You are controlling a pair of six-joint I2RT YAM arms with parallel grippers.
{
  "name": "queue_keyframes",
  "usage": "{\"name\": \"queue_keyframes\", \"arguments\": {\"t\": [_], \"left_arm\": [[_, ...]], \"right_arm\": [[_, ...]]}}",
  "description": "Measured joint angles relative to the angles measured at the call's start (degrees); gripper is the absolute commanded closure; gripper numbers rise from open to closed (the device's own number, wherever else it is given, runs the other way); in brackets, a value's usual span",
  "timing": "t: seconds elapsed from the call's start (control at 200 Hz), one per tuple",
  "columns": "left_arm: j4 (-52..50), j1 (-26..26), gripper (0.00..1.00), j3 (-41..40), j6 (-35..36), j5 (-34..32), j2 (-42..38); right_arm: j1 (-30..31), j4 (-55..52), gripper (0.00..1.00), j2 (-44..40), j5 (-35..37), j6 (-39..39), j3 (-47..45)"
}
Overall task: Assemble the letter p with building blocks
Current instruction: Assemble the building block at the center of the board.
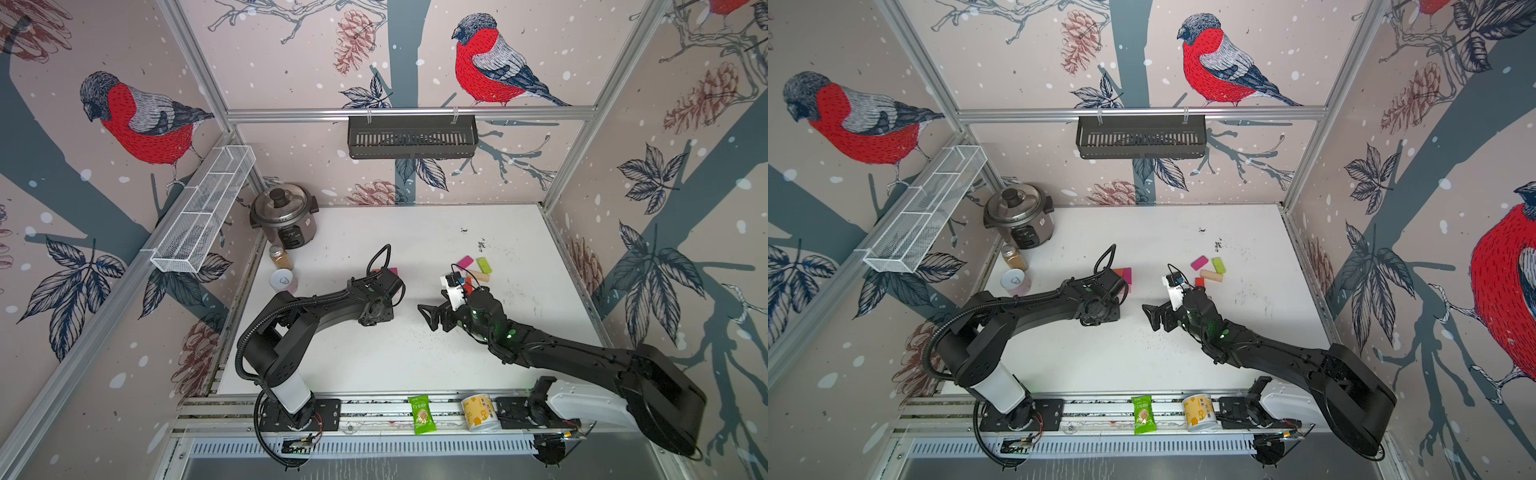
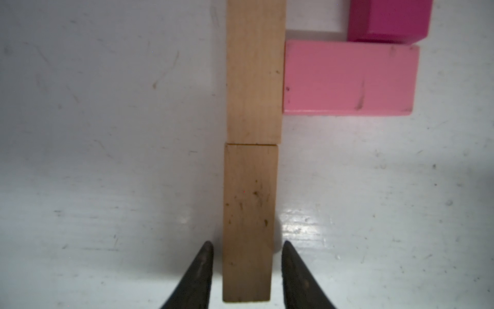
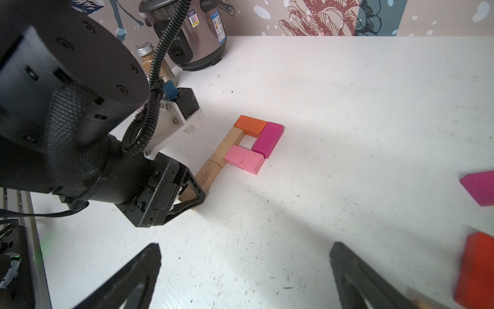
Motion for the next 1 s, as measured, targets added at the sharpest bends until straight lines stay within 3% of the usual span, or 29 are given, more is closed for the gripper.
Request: {"name": "queue_keyframes", "arguments": {"t": [0.255, 0.425, 0.565, 1.001], "left_arm": [[0.0, 0.0, 0.38, 0.0, 0.0, 0.2, -0.1], [-0.1, -0.2, 0.23, -0.1, 0.0, 0.3, -3.0], [-0.2, -0.4, 0.03, -0.9, 0.1, 0.3, -7.9], [0.2, -0.4, 0.03, -3.8, 3.4, 0.0, -30.3]], "right_arm": [[0.2, 0.0, 0.00, 0.1, 0.2, -0.2, 0.1], [0.2, 0.0, 0.00, 0.1, 0.2, -0.2, 0.1], [0.2, 0.0, 0.00, 0.0, 0.4, -0.2, 0.1], [-0.3, 0.0, 0.00, -0.7, 0.9, -0.2, -0.1]]}}
